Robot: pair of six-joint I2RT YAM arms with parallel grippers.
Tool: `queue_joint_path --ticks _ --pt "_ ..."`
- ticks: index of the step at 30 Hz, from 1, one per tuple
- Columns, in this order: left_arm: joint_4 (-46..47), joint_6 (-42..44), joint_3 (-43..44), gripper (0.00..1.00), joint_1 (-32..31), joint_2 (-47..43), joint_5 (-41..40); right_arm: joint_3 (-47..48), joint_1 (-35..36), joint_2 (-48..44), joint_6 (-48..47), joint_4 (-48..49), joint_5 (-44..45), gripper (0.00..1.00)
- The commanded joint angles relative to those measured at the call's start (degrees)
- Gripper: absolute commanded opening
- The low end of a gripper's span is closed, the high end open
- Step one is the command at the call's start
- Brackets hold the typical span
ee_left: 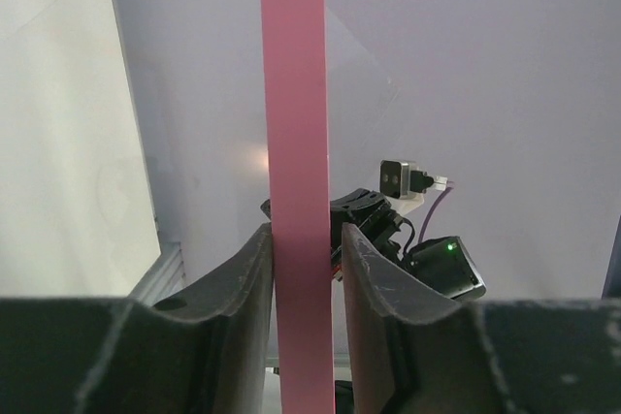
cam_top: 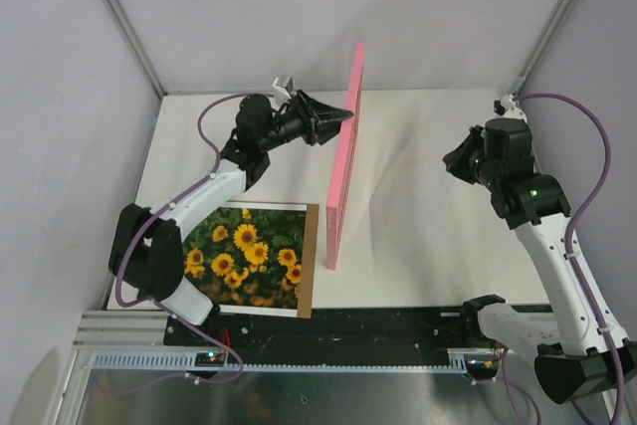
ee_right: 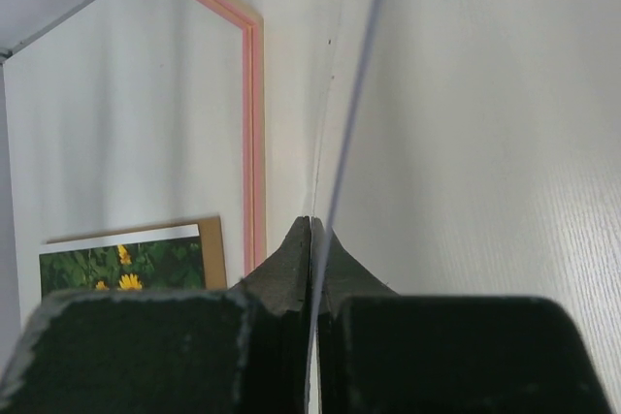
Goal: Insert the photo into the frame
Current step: Turn over the frame body.
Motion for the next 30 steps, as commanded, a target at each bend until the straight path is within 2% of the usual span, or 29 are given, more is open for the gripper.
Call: queue_joint_path --ticks 1,8,18,30 --pt "3.28 2.07 -0.45 0.38 1.23 -3.14 2.08 2.78 1.36 0.28 1.03 3.55 1.79 0.0" --pt "1.4 4.78 0.18 0.47 2.74 -3.45 3.5 2.78 2.75 0.95 1.26 3.99 2.56 0.0" --pt "-14.61 16.58 5.35 0.54 5.74 -4.5 5.08 2.78 3.69 1.54 1.26 4.2 3.1 0.0" --pt "-21.19 23.83 8.3 0.58 7.68 -4.61 7.4 2.78 4.66 2.1 1.15 4.65 3.16 0.0"
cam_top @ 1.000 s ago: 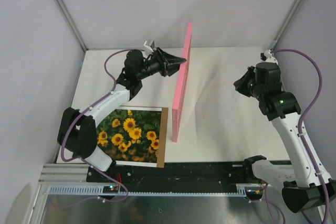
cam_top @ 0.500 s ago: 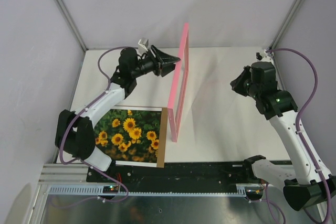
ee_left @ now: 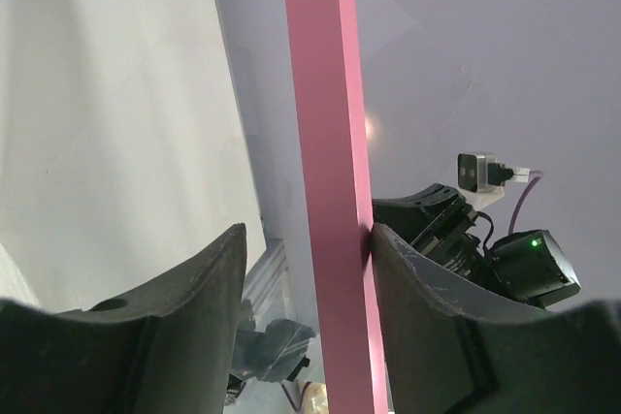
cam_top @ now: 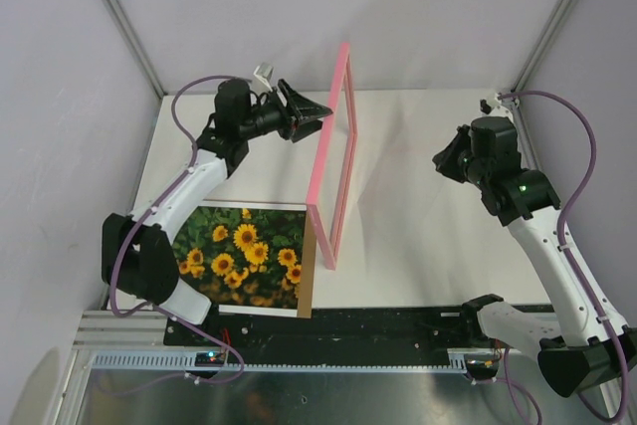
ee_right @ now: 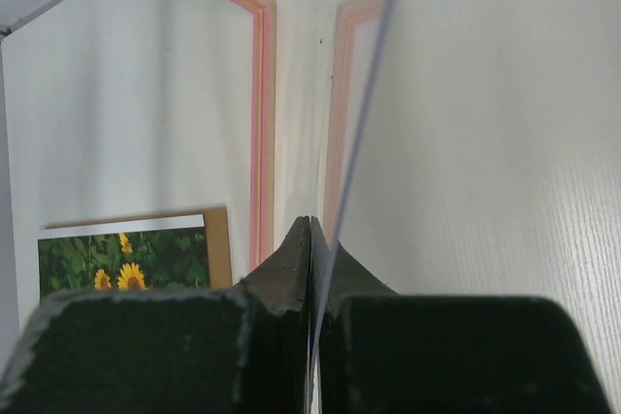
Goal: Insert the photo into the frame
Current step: Turn over the frame body.
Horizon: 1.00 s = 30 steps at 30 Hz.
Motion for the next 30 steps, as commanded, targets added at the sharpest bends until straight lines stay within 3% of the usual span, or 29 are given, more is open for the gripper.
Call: queue_joint_path --ticks 1,13,24,30 --pt "-3.54 5.55 3.36 0.58 0.69 -2.14 2.84 2.78 0.52 -0.09 0.21 3.24 1.5 0.0" --pt "-9.11 11.36 6.73 0.64 1.07 -2.19 4.01 2.78 0.73 0.03 0.22 3.6 1.45 0.0" --pt "-26.98 26.29 11.99 0.59 1.69 -1.13 -4.63 2.78 0.83 -0.71 -0.9 2.34 3.02 0.0" --pt "-31.21 31.86 10.7 0.51 1.8 0.92 -6.79 2.78 0.28 -1.6 -1.93 1.74 3.98 0.0"
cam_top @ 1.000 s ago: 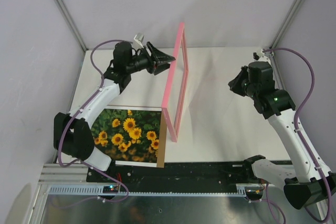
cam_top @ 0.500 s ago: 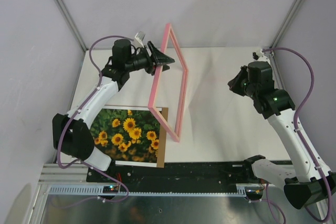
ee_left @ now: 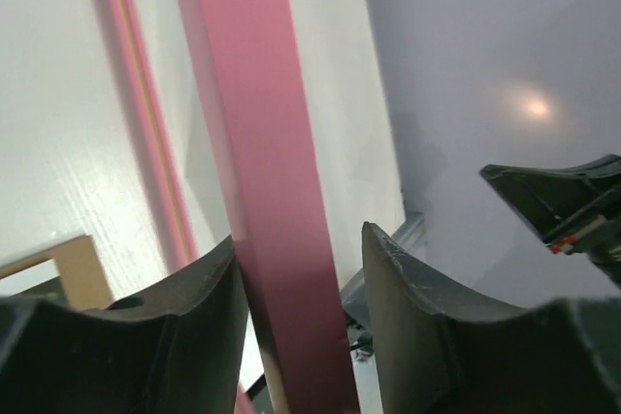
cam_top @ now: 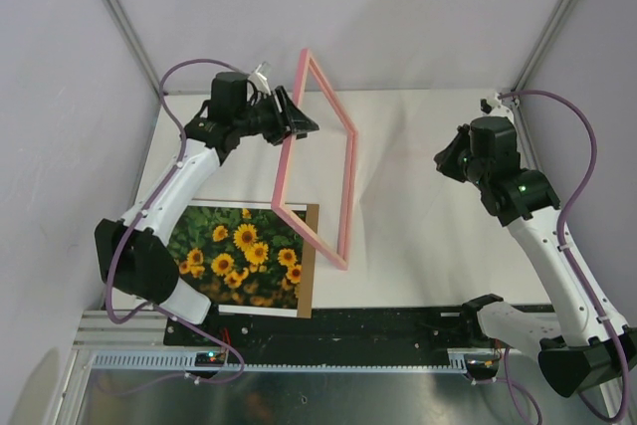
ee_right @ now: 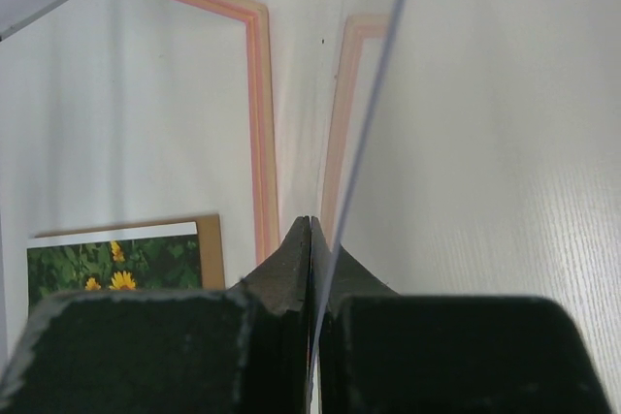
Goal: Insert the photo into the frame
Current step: Turn over the frame body, then place the frame body at the center of the board.
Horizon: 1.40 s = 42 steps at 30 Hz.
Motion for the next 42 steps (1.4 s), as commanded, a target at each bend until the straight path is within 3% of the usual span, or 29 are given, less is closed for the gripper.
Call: queue_joint_path --ticks 1,14,28,35,42 --pt "-4.77 7.6 0.4 0.5 0.39 1.46 -1.85 2.78 -0.5 -1.9 -1.67 1.33 2.44 0.0" --pt "-2.64 15.71 -2.81 0.43 0.44 12.88 0.1 7.15 -4.21 -4.57 -4.86 -3.06 4.59 0.0" --pt "-1.46 22.97 1.33 0.46 0.55 29.52 3.19 12.97 -4.67 -5.6 -6.32 -6.45 4.9 0.0" --pt "-1.51 23.31 2.39 0.54 0.63 30.33 -0.05 13.36 -4.03 -4.61 -5.65 -4.36 0.09 0.0" --pt "-1.67 22.34 0.83 0.61 0.55 25.15 -6.96 13.01 -3.87 -0.42 -4.27 2.04 -14.29 0.0"
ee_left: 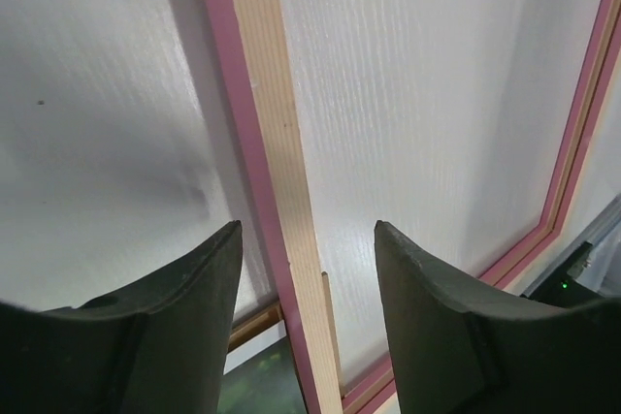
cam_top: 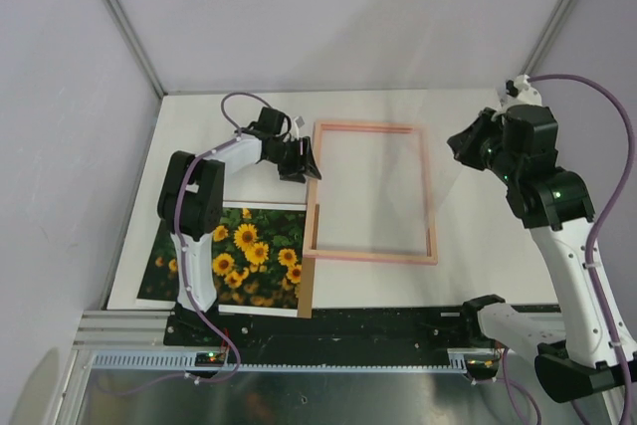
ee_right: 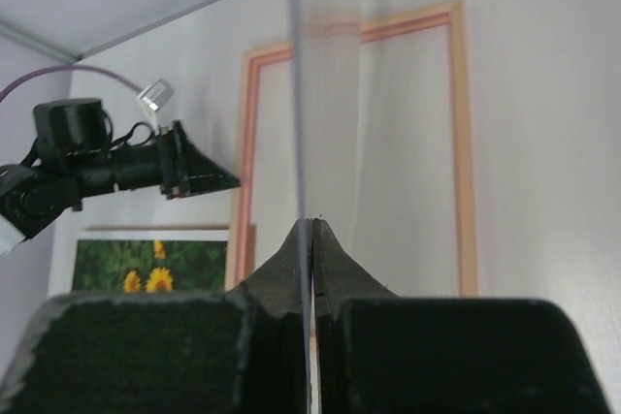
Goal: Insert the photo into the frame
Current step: Place the frame body at the center of the board.
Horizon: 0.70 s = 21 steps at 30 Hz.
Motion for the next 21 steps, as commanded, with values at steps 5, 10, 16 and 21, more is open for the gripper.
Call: queue_joint_path --ticks 5,10,16,21 --pt "0.05 -0.06 -3.93 0.61 -0.7 -11.89 -14.45 1.12 -0.07 6.13 1.76 11.63 -17.63 0.0" --pt "-1.08 -1.1 -7.77 0.57 -3.59 -15.51 -21.66 -3.77 -4.29 7.69 3.23 16.89 -29.52 0.0" --pt "-2.25 -2.12 -9.06 0.54 -7.83 -16.23 -26.91 -13.18 -12.22 7.72 7.56 25.47 -44.49 0.0" --pt "-2.66 -2.59 -9.09 0.5 -9.42 -14.71 -27.9 -18.94 -15.9 8.01 9.77 29.35 -50.75 0.0"
